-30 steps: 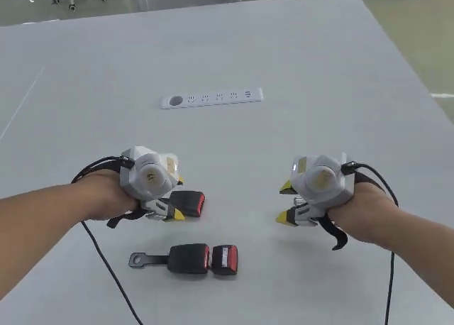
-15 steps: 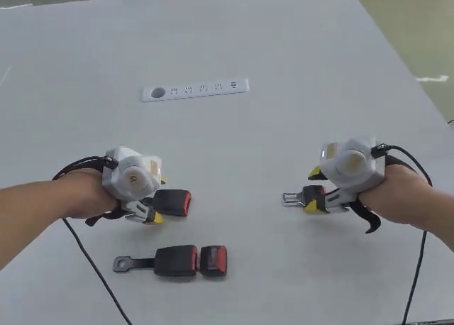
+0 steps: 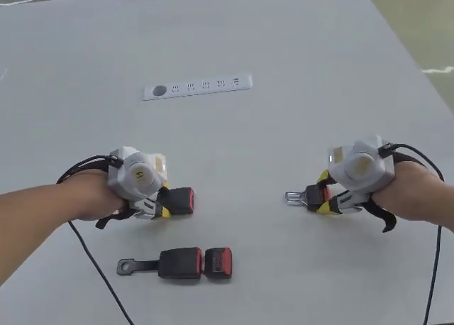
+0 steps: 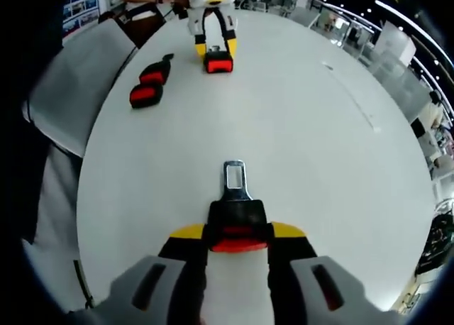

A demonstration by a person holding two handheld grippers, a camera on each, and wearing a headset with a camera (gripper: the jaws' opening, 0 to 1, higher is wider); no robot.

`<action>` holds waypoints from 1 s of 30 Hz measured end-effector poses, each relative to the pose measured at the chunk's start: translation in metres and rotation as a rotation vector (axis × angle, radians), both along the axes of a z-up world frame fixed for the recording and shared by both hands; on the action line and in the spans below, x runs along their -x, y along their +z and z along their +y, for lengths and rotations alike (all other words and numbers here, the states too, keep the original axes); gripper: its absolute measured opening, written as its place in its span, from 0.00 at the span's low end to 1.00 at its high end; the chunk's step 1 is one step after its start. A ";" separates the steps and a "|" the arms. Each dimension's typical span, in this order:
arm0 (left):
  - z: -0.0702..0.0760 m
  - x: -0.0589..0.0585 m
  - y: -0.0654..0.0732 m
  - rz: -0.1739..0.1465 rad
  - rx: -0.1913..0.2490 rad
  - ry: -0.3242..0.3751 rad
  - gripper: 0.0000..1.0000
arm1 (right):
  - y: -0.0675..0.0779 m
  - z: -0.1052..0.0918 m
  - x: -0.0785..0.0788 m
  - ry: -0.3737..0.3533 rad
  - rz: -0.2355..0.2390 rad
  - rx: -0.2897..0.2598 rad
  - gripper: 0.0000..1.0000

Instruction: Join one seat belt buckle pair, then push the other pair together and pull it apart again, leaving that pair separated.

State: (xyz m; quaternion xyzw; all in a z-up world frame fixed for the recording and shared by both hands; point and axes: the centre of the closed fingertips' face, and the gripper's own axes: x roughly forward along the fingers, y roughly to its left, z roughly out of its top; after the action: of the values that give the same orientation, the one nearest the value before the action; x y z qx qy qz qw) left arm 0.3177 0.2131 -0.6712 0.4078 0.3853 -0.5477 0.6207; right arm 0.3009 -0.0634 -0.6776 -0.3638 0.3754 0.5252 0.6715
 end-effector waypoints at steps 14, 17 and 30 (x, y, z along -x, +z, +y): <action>0.003 -0.004 -0.005 -0.001 -0.033 -0.026 0.32 | 0.008 0.035 0.000 -0.014 0.013 -0.052 0.31; 0.002 -0.003 -0.005 -0.003 -0.038 -0.031 0.32 | 0.008 0.051 -0.002 -0.006 0.013 -0.069 0.31; 0.002 -0.005 -0.006 0.004 -0.049 -0.044 0.32 | 0.007 0.133 -0.006 0.040 -0.010 -0.144 0.31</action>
State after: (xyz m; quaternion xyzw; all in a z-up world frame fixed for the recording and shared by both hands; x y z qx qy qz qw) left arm 0.3228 0.2149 -0.6770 0.4301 0.3907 -0.5524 0.5977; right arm 0.3067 0.0694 -0.6709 -0.3246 0.3259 0.5622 0.6873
